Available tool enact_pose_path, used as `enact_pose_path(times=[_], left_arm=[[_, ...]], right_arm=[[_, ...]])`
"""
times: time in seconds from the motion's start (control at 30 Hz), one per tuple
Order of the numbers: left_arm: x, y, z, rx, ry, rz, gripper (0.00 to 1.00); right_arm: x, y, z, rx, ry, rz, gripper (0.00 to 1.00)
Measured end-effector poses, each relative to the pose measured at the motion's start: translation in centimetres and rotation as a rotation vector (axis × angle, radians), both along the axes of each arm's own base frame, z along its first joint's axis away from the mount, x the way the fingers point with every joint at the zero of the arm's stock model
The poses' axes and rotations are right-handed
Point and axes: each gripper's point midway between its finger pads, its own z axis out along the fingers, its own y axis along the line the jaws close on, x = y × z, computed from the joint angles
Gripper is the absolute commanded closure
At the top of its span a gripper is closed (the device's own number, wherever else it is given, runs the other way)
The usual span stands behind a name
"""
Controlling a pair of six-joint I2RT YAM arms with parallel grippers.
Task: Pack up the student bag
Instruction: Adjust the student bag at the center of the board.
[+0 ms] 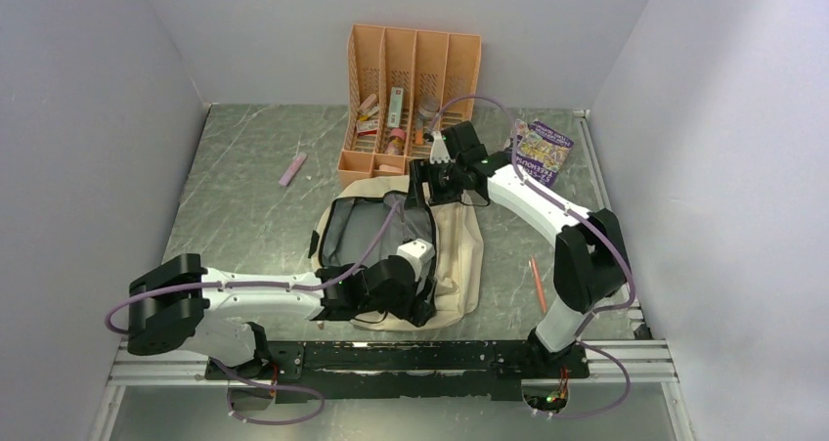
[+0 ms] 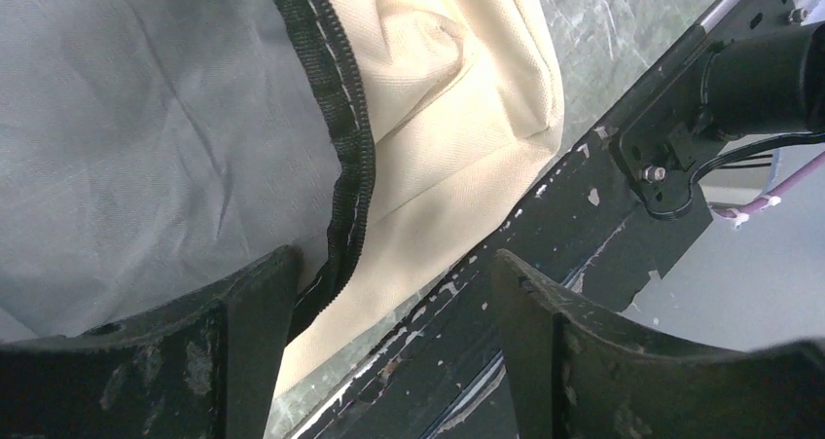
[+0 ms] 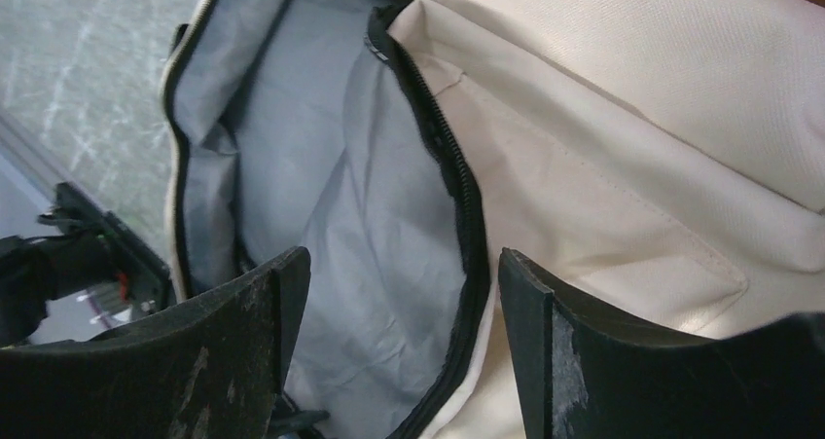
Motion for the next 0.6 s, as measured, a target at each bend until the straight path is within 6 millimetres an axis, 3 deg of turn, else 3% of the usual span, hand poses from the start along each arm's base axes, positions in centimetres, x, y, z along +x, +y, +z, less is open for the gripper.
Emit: enact_pose_path(times=[0.13,0.2,0.37,0.53,0.6], left_arm=[[-0.2,-0.2,-0.9,0.024,-0.016,-0.011,0.24],[-0.3,-0.2,-1.5,0.043,-0.019,-0.015,0.25],[-0.3,-0.1,-2.6,0.076,-0.024,-0.018,0.25],[-0.3,-0.1,-3.5,0.096,-0.022,-0.018,0.25],[-0.2,-0.3,-3.8,0.099,-0.023,-0.019,0.26]], right_arm=[[0.3,0.4,-2.0,-0.073,0.011,0.009,0.26],[0.5,0.5,-2.8,-0.109,0.007,0.008,0.32],[0.8,0.4,-4.0,-0.173,-0.011,0.006,0.68],[1.9,-0.1,-3.7,-0.193,-0.058,-0.037,0.95],[2.2,-0.4,-3.5,-0.198,-0.072,-0.061,0.99]])
